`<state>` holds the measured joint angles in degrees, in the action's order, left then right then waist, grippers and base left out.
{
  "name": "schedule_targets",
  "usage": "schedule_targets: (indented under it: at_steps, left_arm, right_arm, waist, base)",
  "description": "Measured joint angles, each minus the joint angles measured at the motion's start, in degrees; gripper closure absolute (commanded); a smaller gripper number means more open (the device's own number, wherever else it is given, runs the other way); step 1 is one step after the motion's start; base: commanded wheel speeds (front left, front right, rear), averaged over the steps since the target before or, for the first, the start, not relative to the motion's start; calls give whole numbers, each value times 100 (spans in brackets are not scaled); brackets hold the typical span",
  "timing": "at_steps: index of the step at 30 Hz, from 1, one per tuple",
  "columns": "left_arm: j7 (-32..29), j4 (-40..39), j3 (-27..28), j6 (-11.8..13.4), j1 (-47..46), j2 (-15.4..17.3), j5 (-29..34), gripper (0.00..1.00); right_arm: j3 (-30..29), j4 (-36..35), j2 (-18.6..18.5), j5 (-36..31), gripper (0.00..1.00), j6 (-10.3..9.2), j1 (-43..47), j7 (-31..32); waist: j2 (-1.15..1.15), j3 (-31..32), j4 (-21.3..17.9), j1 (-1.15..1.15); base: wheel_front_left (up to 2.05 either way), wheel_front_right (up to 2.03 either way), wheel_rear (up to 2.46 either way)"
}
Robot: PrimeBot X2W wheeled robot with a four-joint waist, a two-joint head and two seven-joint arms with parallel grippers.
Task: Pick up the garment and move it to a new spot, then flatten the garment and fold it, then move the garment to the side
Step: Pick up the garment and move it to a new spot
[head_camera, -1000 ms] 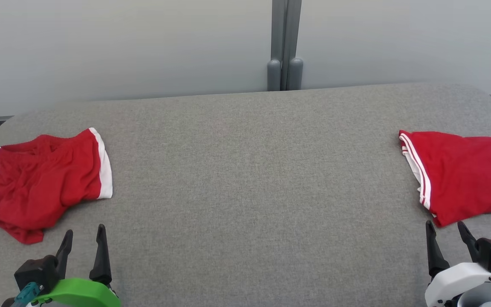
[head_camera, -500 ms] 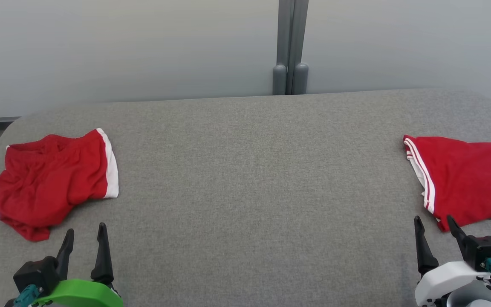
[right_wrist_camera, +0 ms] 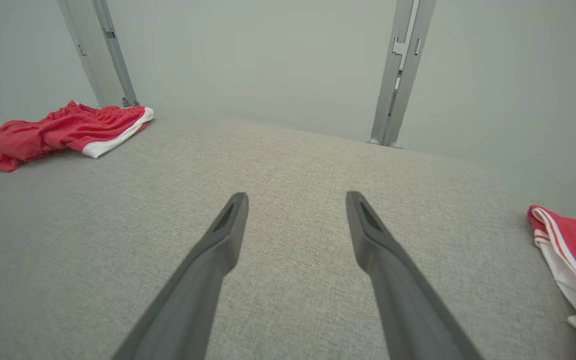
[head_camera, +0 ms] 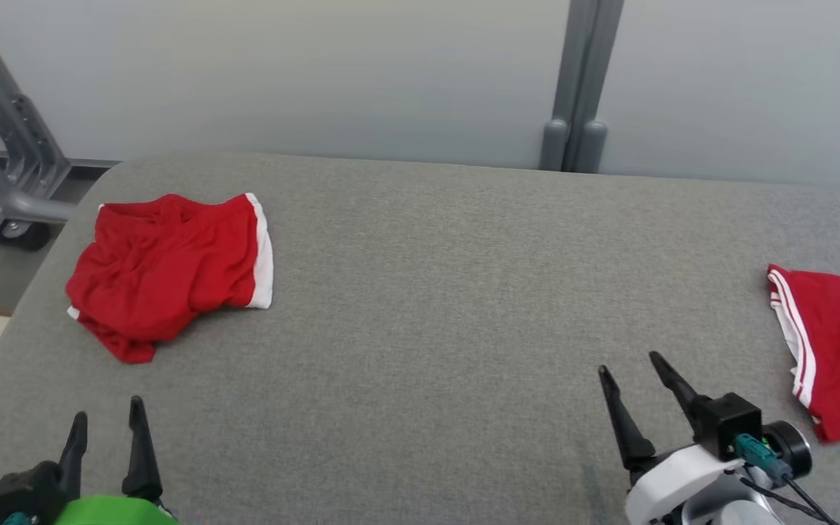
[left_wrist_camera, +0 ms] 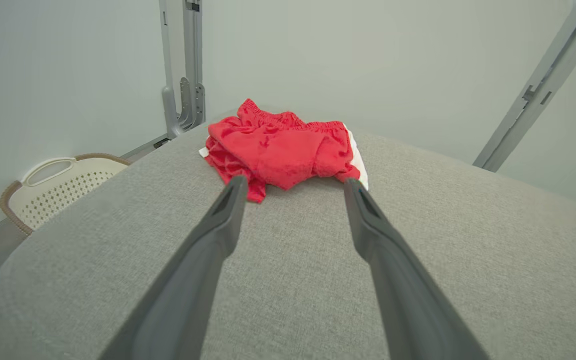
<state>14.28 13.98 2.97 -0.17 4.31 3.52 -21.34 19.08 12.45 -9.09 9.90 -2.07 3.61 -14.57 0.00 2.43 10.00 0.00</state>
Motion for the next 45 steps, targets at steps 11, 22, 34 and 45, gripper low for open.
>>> schedule_targets:
  at_steps: [11, 22, 34, 45]
  left_arm:
    - [14, -165, 253, 91, 297, -12, 3, 0]
    - [14, -116, 247, -116, 300, -14, -43, 0]
    - [-1201, 177, 331, -335, -1299, 359, -776, 0]
    - [-2610, 1146, 894, -40, -2675, 687, -1527, 0]
  right_arm:
    - [292, 81, 328, -36, 0, 212, -122, 0]
    - [222, 115, 376, -44, 0, 193, -86, 0]
    - [232, -2, 360, -288, 0, 191, -280, 0]
    - [299, -111, 388, -333, 0, 198, -654, 0]
  waist:
    - [0, 98, 775, 0]
    - [0, 122, 1465, 0]
    - [0, -444, 1258, 0]
    - [0, -1190, 652, 1]
  base:
    - [0, 0, 0]
    - [0, 0, 0]
    - [0, 0, 0]
    - [0, 0, 0]
